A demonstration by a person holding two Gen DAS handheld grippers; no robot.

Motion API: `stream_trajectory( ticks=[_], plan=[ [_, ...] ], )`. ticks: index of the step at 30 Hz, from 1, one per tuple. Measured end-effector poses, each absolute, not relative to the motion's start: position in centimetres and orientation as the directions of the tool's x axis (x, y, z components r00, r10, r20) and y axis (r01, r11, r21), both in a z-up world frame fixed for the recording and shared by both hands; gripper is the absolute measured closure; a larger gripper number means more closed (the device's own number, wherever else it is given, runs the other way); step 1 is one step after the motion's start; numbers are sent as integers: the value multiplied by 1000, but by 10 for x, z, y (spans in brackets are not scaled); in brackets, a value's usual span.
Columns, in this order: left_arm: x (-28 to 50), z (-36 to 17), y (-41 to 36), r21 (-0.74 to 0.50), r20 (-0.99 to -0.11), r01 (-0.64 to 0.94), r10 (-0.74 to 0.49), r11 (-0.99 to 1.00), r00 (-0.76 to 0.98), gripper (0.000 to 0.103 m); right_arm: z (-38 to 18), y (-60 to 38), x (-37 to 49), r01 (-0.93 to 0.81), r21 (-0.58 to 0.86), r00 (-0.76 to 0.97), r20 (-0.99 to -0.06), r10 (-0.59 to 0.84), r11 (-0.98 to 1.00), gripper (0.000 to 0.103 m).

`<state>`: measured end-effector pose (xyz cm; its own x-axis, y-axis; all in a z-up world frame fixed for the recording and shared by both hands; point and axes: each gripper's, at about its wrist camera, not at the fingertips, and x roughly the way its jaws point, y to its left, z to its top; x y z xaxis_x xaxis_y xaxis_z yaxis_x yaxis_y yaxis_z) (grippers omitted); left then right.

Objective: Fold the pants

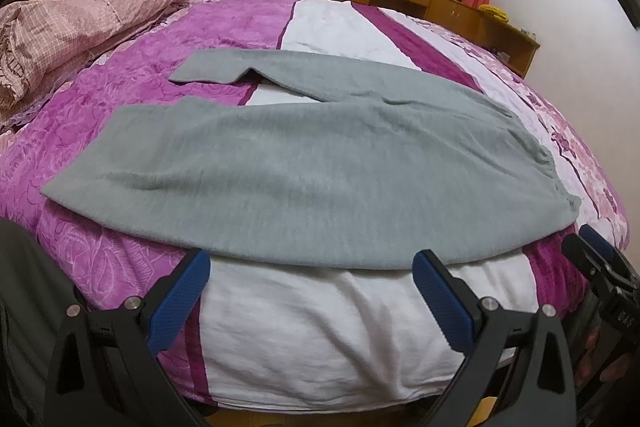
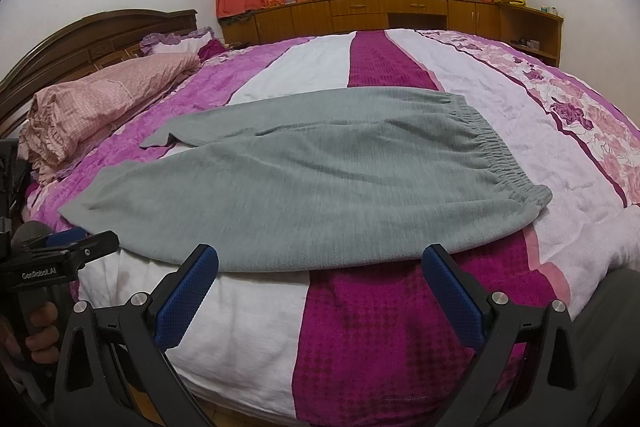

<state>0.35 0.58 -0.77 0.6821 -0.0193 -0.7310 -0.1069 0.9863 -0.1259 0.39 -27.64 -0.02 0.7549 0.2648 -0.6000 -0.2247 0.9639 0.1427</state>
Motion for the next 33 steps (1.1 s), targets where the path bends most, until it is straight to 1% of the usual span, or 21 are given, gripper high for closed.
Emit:
stream_trajectory(
  ticks=[33],
  plan=[
    [4, -8, 2, -113, -735, -95, -19, 989, 678, 0, 2, -276, 3, -227, 146, 755, -598, 269, 963, 5]
  ],
)
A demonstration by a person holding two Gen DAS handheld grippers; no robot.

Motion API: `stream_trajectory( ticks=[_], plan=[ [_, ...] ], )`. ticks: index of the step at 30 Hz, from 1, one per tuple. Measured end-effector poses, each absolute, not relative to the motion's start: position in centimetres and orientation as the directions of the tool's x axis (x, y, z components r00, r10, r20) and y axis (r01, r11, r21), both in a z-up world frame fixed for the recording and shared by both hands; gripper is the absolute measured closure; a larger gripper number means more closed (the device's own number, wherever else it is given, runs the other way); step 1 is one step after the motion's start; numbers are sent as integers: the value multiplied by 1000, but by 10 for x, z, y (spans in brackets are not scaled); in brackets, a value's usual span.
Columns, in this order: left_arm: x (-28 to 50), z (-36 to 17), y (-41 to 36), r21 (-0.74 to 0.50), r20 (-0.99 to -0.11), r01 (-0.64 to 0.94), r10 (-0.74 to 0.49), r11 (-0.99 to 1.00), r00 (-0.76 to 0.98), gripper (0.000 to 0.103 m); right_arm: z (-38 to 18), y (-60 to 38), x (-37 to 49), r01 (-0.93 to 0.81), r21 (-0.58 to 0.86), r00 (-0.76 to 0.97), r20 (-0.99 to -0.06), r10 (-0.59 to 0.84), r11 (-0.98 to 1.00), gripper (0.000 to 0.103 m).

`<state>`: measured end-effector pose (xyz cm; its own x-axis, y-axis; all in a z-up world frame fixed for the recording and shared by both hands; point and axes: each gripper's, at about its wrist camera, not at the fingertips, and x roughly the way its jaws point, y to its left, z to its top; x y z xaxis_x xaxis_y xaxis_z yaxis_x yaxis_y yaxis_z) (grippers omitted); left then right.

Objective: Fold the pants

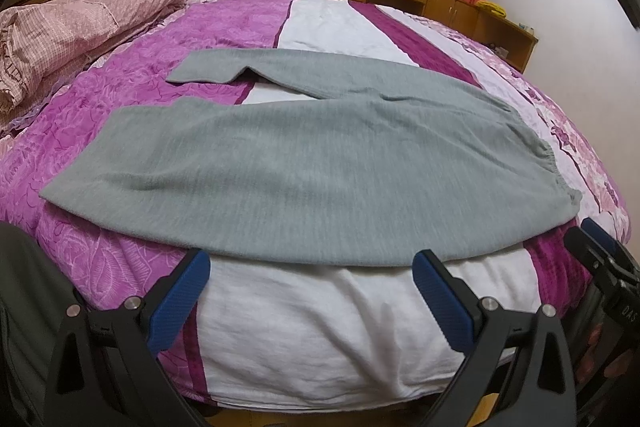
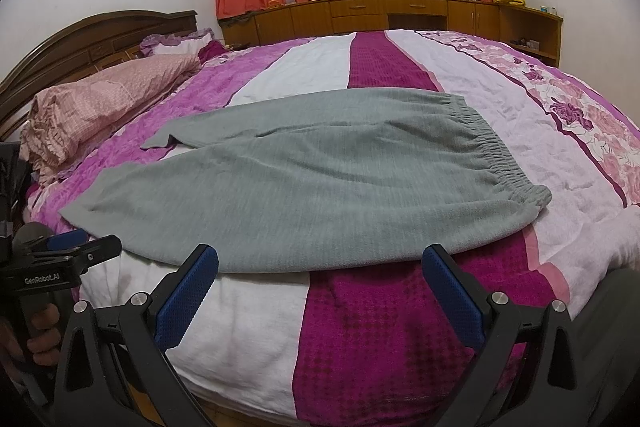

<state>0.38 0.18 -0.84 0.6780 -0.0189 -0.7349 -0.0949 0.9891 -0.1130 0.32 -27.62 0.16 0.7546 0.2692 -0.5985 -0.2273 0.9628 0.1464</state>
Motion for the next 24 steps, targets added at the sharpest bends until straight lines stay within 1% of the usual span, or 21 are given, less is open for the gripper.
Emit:
stream_trajectory(
  ticks=[4, 7, 9, 12, 16, 19, 21, 23, 24],
  plan=[
    [6, -6, 3, -101, -738, -91, -13, 991, 675, 0, 3, -277, 8, -227, 171, 740, -610, 284, 959, 5],
    [14, 3, 6, -78, -726, -74, -6, 994, 687, 0, 10, -282, 19, -242, 212, 728, -606, 322, 947, 5],
    [27, 9, 9, -50, -728, -49, -3, 998, 686, 0, 16, -284, 30, -250, 197, 733, -602, 318, 948, 5],
    [53, 16, 13, -17, -741, 2, -14, 1000, 671, 0, 28, -284, 57, -286, 130, 731, -611, 303, 950, 5],
    [102, 37, 18, 28, -737, 95, -44, 995, 675, 0, 50, -284, 107, -402, 63, 710, -609, 355, 913, 5],
    [160, 51, 17, 105, -737, 171, -39, 980, 675, 0, 64, -277, 158, -509, 22, 671, -617, 412, 861, 5],
    [204, 53, 14, 133, -742, 212, -44, 968, 669, 0, 70, -270, 194, -571, 23, 631, -628, 456, 821, 5],
    [244, 50, 15, 121, -755, 239, -67, 963, 652, 0, 71, -258, 236, -632, 33, 577, -648, 498, 774, 10],
    [270, 47, 14, 103, -766, 262, -92, 960, 637, 0, 70, -250, 256, -659, 35, 550, -659, 513, 751, 10]
  ],
)
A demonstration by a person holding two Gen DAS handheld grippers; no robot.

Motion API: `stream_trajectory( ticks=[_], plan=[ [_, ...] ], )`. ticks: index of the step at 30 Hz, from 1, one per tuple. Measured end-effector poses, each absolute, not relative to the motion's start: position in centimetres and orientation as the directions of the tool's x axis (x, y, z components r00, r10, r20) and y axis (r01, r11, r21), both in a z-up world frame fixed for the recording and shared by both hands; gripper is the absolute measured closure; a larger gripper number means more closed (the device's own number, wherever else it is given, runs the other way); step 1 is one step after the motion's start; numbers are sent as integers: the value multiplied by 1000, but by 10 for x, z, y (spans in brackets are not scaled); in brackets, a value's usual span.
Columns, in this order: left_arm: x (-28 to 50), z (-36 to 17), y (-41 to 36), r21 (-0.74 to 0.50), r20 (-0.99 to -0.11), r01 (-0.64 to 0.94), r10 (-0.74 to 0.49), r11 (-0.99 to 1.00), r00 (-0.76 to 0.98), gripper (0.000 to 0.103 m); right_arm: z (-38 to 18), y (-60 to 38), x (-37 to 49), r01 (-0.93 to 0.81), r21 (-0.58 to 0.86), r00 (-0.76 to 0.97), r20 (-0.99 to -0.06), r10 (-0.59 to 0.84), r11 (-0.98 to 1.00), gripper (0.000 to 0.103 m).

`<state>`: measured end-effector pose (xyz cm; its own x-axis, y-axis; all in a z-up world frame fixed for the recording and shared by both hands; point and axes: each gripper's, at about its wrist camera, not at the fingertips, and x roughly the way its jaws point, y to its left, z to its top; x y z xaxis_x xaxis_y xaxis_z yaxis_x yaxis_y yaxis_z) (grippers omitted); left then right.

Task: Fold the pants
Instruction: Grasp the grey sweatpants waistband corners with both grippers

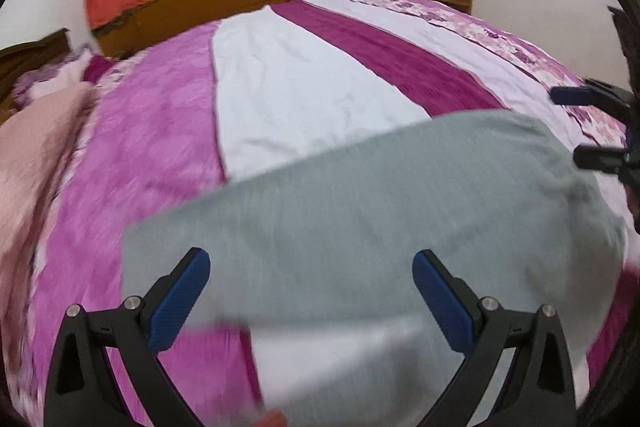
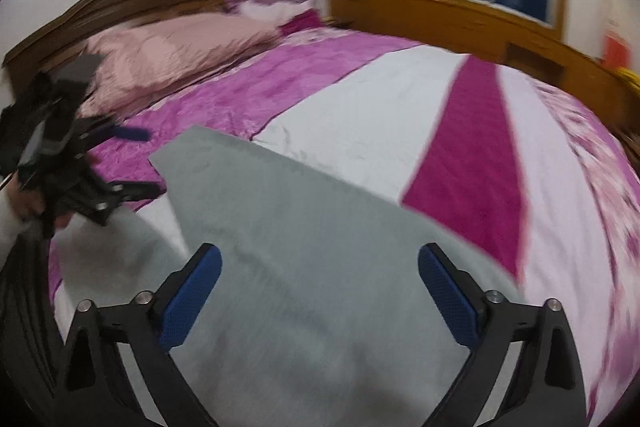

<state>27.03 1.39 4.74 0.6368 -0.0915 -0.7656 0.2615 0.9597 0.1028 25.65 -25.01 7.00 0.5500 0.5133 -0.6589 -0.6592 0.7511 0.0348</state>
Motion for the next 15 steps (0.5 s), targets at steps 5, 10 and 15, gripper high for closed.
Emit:
stream_trajectory(
  ticks=[5, 10, 15],
  plan=[
    [357, 24, 3, 110, -802, 354, -127, 929, 583, 0, 41, -208, 351, -766, 54, 392, -751, 532, 641, 15],
    [407, -20, 6, 113, -870, 462, -137, 880, 473, 6, -4, -195, 410, -782, 86, 280, -836, 471, 617, 24],
    [417, -42, 17, 7, -894, 527, -231, 850, 385, 17, -34, -206, 434, -780, 172, 162, -873, 459, 602, 41]
  ],
)
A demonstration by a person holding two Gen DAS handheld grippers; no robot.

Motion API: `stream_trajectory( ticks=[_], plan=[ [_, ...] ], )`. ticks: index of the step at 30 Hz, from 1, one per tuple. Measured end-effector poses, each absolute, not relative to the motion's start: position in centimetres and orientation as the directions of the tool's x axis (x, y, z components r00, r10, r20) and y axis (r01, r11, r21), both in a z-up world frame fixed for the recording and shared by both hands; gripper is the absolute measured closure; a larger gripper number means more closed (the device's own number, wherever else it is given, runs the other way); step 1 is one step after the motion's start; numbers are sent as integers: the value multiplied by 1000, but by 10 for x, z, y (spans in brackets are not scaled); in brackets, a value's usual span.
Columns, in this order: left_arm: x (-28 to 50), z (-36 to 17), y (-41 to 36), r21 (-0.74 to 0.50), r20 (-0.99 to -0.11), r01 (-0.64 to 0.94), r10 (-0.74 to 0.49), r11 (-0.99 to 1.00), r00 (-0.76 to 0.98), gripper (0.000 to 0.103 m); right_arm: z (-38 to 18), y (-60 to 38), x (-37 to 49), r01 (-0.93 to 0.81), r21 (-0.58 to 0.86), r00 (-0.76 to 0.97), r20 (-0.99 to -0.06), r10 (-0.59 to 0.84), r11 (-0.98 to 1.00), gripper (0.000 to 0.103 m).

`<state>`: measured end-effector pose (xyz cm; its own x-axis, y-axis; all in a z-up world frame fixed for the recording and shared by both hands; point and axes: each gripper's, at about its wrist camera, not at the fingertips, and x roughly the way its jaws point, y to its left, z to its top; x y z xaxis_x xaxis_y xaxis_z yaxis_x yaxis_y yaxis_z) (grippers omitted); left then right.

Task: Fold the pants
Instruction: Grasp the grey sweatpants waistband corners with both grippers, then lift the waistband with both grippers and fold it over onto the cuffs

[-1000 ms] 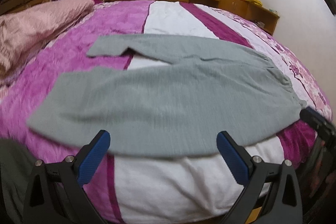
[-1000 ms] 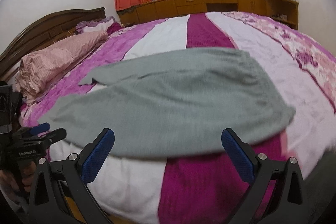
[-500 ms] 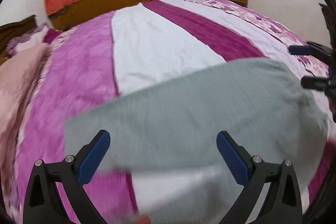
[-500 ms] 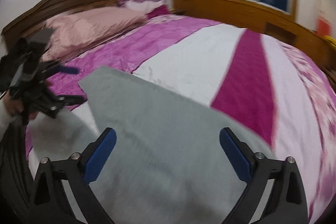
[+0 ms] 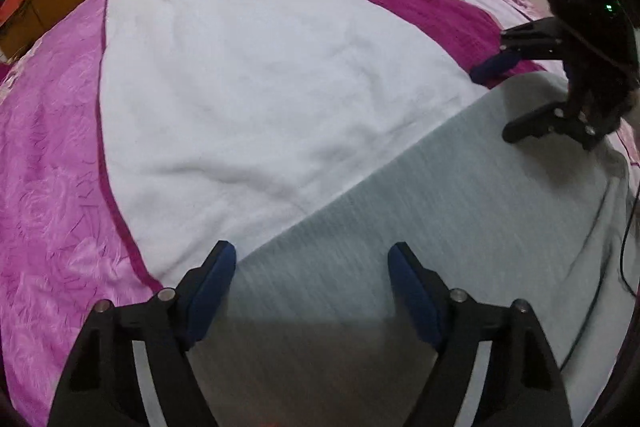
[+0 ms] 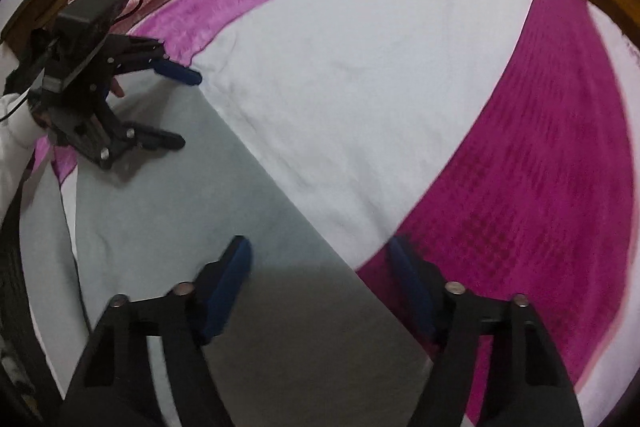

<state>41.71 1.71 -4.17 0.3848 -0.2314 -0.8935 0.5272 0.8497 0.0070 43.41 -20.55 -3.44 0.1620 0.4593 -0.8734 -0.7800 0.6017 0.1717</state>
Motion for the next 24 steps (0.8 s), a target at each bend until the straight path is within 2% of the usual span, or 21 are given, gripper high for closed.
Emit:
stream_trajectory(
  ticks=[2, 3, 4, 6, 7, 8, 10, 14, 24],
  plan=[
    [420, -45, 18, 48, -888, 533, -208, 845, 409, 1, -35, -209, 436, -781, 200, 139, -868, 477, 591, 45],
    [420, -47, 17, 58, -890, 531, -197, 845, 411, 1, -35, -211, 438, -779, 214, 126, -867, 481, 590, 47],
    [422, -52, 18, 34, -901, 535, -206, 844, 383, 3, -37, -213, 439, -772, 231, 114, -866, 487, 592, 50],
    [421, -52, 15, 8, -902, 554, -232, 833, 363, 17, -38, -215, 442, -764, 260, 90, -863, 497, 591, 62],
    [417, -47, 15, -17, -898, 573, -265, 820, 352, 40, -38, -215, 442, -770, 258, 87, -864, 496, 584, 79],
    [413, -42, 15, -30, -896, 581, -279, 813, 345, 72, -35, -215, 441, -776, 262, 81, -861, 502, 574, 93],
    [406, -36, 17, -38, -898, 583, -283, 811, 336, 93, -28, -214, 436, -781, 263, 84, -854, 513, 566, 101],
    [384, -16, 20, 16, -888, 584, -257, 811, 381, 95, -6, -211, 417, -793, 164, 187, -851, 491, 587, 103],
    [287, 34, 11, 147, -834, 545, -193, 825, 517, 97, 58, -191, 312, -820, -244, 465, -811, 355, 517, 103]
  ],
)
